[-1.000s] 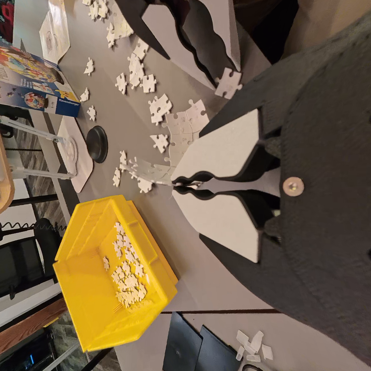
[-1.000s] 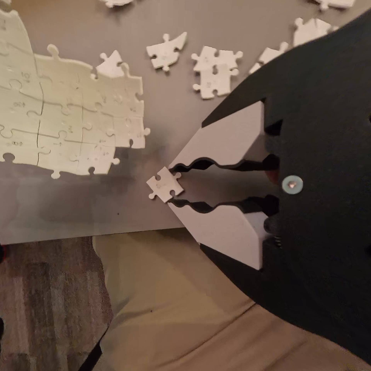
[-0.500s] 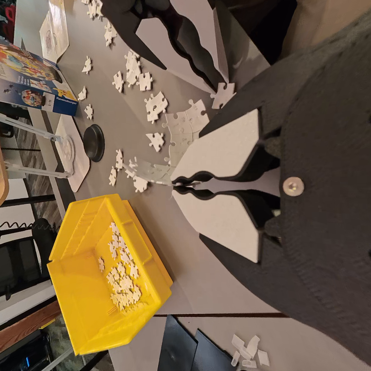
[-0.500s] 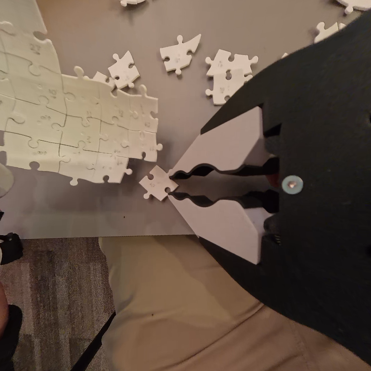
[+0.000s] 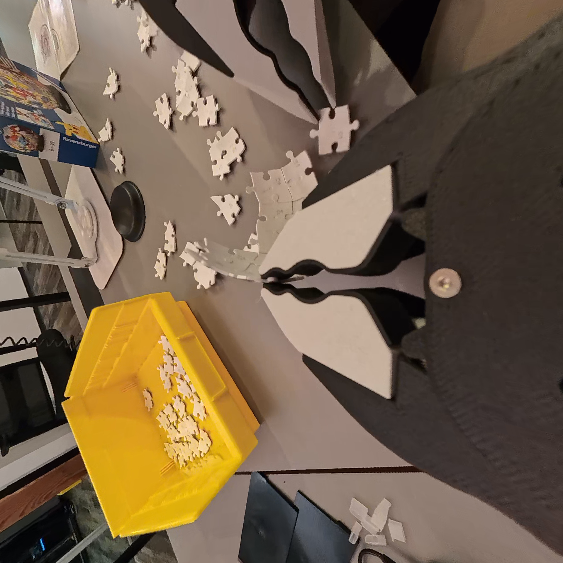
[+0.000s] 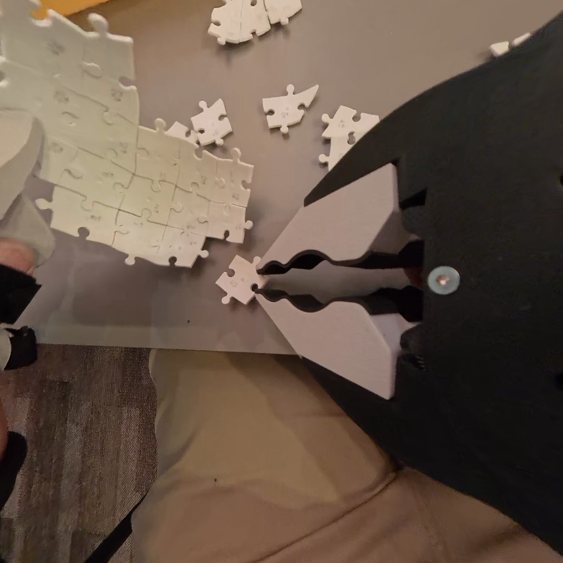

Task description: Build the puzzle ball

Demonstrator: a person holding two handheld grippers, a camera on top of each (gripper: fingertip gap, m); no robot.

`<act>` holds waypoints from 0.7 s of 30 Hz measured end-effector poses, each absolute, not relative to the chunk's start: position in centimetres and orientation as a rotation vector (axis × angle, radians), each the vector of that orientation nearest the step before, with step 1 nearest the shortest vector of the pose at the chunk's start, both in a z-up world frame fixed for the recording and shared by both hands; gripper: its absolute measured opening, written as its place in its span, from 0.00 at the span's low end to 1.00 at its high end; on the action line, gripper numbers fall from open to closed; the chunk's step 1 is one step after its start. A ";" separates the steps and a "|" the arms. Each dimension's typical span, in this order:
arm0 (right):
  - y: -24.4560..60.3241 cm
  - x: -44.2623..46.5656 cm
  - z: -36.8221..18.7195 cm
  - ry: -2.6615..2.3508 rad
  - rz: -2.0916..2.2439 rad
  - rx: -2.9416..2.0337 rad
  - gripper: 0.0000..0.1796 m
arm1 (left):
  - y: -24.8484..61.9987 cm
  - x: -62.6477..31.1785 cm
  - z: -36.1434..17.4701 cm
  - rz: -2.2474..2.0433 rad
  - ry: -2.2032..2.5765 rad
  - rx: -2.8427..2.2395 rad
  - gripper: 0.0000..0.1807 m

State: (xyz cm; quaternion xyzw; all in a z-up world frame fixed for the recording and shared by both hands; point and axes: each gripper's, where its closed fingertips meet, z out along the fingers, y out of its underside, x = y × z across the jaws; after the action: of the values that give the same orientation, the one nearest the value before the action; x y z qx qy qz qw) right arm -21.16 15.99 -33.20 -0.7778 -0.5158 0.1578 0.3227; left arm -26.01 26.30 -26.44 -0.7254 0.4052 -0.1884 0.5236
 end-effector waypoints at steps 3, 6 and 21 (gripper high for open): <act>15.8 -21.3 -32.9 -1.411 0.373 -1.998 0.04 | 26.1 -25.6 -26.7 -0.441 0.995 -1.737 0.01; 15.6 -21.6 -32.3 -1.444 0.378 -1.950 0.04 | 26.0 -25.2 -27.0 -0.443 1.011 -1.742 0.01; 16.4 -21.2 -33.3 -1.635 0.361 -1.907 0.04 | 25.0 -23.9 -27.3 -0.465 1.089 -1.727 0.01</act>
State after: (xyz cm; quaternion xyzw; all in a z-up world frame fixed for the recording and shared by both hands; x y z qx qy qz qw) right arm -21.19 16.35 -33.31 -0.7175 -0.6151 0.1359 0.2974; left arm -23.90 24.97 -27.33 -0.7141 0.4502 -0.1921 0.5004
